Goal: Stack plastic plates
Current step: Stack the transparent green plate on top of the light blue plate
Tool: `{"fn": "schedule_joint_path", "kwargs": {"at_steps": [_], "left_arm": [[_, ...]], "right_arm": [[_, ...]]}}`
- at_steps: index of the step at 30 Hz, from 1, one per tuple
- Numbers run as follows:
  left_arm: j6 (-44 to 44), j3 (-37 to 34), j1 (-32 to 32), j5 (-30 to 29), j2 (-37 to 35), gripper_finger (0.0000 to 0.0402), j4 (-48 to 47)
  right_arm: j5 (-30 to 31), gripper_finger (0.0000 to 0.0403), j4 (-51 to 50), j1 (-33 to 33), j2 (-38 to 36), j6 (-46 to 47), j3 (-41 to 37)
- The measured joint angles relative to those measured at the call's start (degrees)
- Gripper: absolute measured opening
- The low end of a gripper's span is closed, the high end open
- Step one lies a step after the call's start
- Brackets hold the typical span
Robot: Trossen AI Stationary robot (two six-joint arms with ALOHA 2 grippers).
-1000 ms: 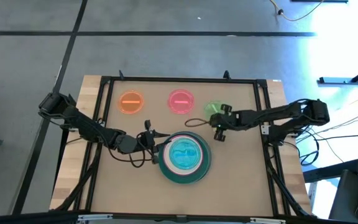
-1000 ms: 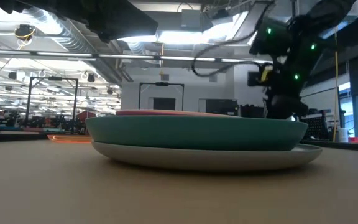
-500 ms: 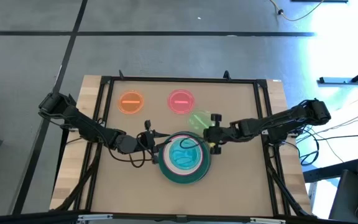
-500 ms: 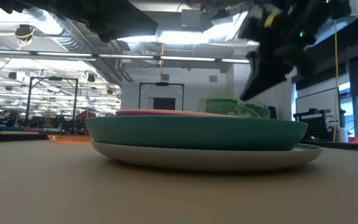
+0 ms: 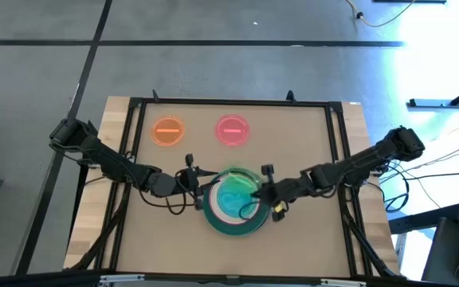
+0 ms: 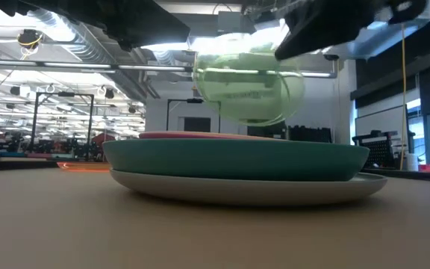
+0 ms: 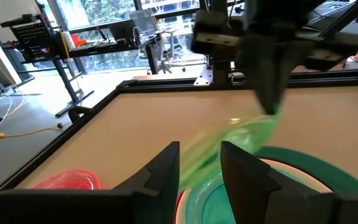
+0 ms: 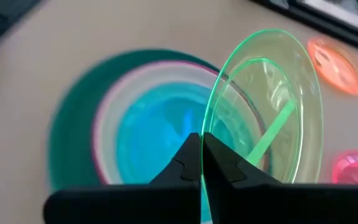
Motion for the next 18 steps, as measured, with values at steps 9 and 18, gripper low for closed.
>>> {"fn": "schedule_joint_path", "kwargs": {"at_steps": [9, 18], "left_arm": [[0.4, 0.0, 0.0, 0.0, 0.0, 0.011, 0.1], [0.4, 0.0, 0.0, 0.0, 0.0, 0.011, 0.3]], "right_arm": [[-3.4, 0.0001, 3.1, 3.0, 2.0, 0.1, 0.0], [-6.2, 0.0001, 3.4, 2.9, 8.2, 4.2, 0.0]]}}
